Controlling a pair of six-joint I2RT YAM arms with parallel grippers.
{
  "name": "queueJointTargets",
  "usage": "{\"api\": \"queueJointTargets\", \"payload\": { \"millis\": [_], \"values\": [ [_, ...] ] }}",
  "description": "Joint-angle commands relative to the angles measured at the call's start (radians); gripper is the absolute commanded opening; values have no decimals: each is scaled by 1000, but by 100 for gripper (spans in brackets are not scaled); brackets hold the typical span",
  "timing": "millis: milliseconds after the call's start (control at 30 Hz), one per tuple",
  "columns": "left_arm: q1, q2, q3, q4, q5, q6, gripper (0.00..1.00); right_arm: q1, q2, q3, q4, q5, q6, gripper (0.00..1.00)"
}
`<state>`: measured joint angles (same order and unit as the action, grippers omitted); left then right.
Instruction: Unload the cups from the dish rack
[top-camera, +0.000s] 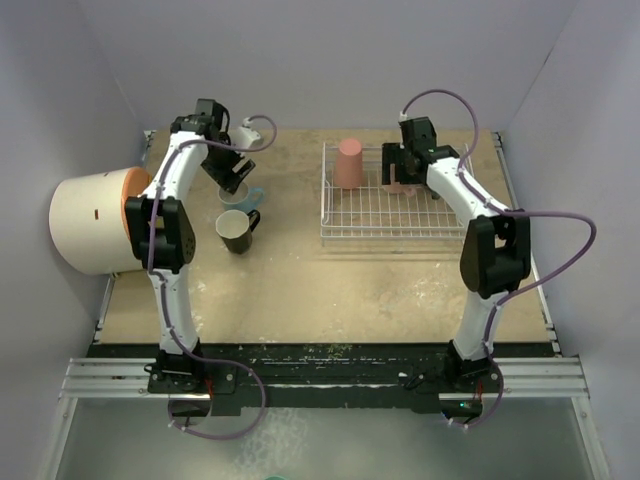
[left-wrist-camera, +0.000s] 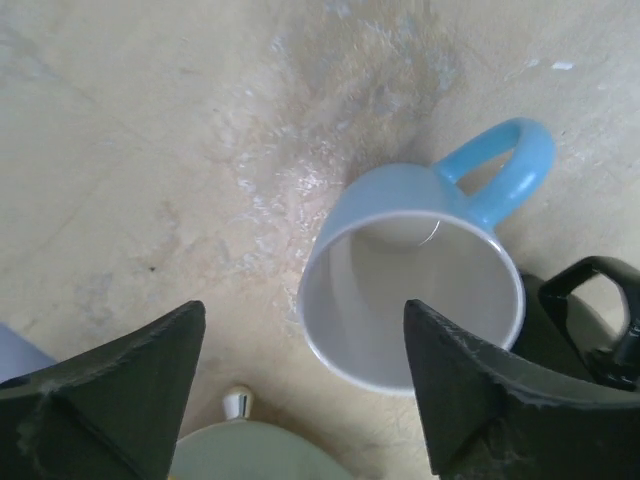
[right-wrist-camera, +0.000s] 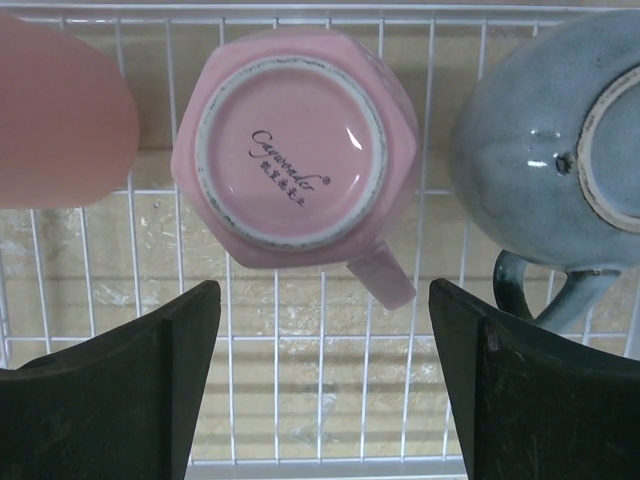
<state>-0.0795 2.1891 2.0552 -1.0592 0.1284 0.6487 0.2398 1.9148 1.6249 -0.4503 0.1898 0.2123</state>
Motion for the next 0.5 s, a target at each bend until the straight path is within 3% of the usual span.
{"api": "queueJointTargets", "payload": {
  "millis": [0, 200, 467],
  "values": [
    [4, -150, 100, -2, 49, 20, 97, -4, 13, 50, 44, -23, -42, 85],
    [4, -292, 91, -13, 98, 21, 99, 5, 12, 44, 75, -80, -19, 75],
    [5, -507, -83, 26, 207, -51, 99, 50, -10, -18, 89, -18, 25, 62]
  ]
}}
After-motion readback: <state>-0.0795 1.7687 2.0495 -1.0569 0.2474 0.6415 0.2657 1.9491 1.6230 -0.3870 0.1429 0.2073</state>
